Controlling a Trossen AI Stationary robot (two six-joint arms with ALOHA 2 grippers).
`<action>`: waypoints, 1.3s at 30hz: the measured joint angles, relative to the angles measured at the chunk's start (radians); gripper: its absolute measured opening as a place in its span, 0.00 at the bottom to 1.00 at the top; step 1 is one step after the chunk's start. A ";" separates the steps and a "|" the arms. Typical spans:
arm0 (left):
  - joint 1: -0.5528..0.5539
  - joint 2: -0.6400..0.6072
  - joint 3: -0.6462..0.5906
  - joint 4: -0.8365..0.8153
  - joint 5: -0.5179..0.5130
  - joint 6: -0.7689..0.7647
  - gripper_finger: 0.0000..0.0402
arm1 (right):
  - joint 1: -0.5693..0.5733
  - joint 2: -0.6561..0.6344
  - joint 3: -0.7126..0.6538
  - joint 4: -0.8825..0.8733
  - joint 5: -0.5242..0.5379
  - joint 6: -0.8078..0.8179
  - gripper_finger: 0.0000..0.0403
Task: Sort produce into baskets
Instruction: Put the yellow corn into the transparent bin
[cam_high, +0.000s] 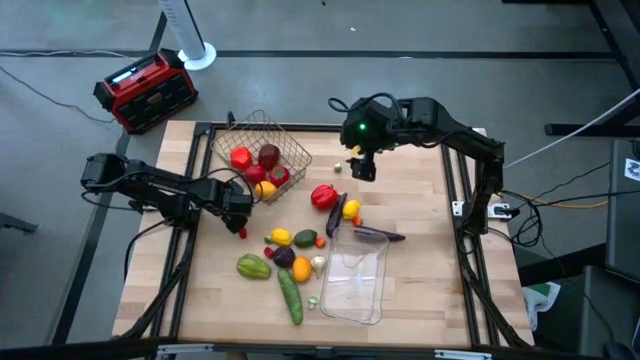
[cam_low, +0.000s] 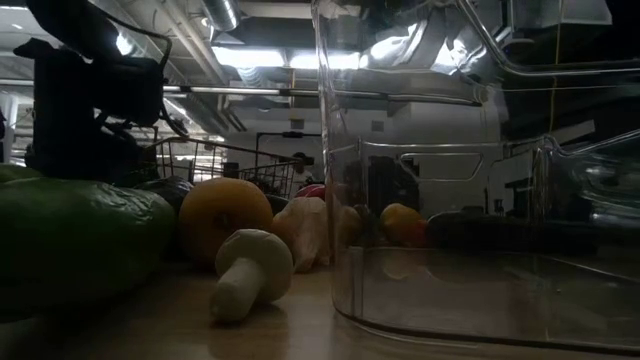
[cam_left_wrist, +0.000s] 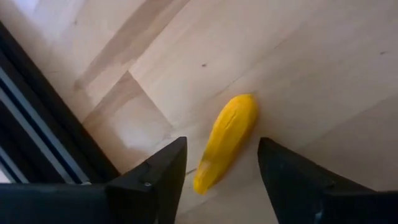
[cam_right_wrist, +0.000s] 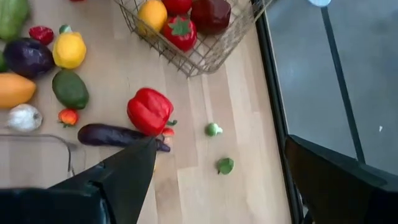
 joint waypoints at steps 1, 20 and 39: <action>0.000 0.001 0.000 0.004 0.003 0.000 0.45 | 0.000 -0.002 0.000 -0.015 0.000 0.009 0.87; 0.001 -0.043 -0.001 -0.002 0.007 -0.002 0.19 | 0.000 -0.126 -0.005 -0.101 0.020 0.071 0.87; -0.095 -0.147 0.201 0.129 0.417 -0.146 0.21 | -0.058 -0.578 -1.103 0.559 0.032 0.136 0.87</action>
